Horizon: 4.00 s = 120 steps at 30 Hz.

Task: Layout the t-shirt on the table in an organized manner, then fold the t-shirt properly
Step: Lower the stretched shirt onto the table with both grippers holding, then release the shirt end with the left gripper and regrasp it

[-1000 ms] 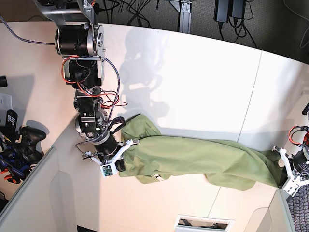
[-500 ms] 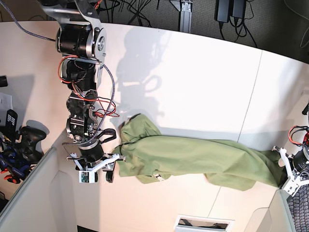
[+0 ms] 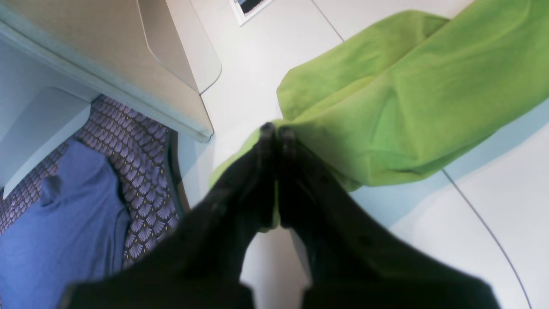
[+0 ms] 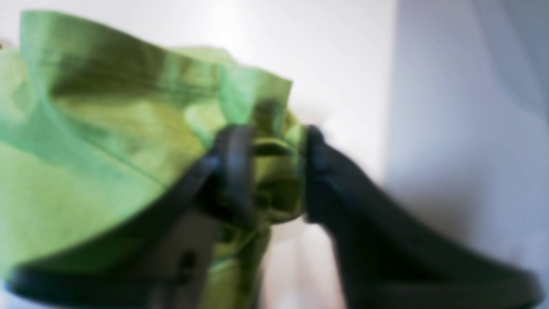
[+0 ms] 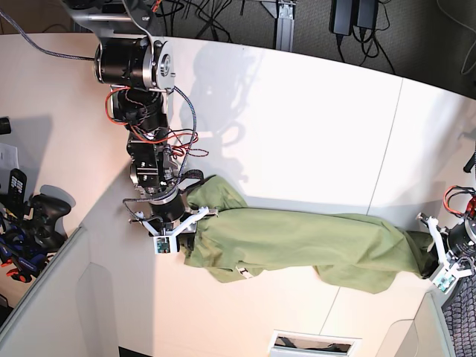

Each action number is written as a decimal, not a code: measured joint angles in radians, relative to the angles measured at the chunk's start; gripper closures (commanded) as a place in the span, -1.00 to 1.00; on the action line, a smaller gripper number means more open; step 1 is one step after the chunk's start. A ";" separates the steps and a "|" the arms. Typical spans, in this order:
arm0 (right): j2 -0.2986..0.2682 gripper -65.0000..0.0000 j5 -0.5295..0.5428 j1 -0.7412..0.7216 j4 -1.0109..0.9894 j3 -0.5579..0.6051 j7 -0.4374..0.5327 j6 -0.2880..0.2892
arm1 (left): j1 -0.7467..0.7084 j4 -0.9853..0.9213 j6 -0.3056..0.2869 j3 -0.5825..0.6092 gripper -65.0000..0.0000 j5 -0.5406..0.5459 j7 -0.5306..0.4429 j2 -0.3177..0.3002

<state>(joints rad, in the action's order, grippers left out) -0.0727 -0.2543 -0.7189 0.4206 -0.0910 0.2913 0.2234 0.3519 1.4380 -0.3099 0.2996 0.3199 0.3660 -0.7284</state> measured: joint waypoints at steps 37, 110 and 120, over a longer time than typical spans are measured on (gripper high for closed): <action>0.050 0.95 -0.044 0.003 -0.111 0.000 0.042 -0.097 | -0.061 0.000 -0.021 0.000 0.53 0.047 0.016 0.000; -0.071 1.00 0.232 0.261 0.681 0.002 -0.240 -0.092 | -0.300 -0.006 -0.016 0.153 0.22 -0.400 -0.200 0.048; -0.071 1.00 0.232 0.262 0.681 0.002 -0.240 -0.092 | -0.275 -0.161 0.038 0.153 1.00 -0.467 -0.400 0.039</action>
<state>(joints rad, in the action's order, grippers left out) -0.1440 -0.0223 -0.4572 1.1019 -0.0895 0.0513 0.1314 0.0772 1.2770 -0.2722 0.4530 -0.1471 -0.0341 -0.6891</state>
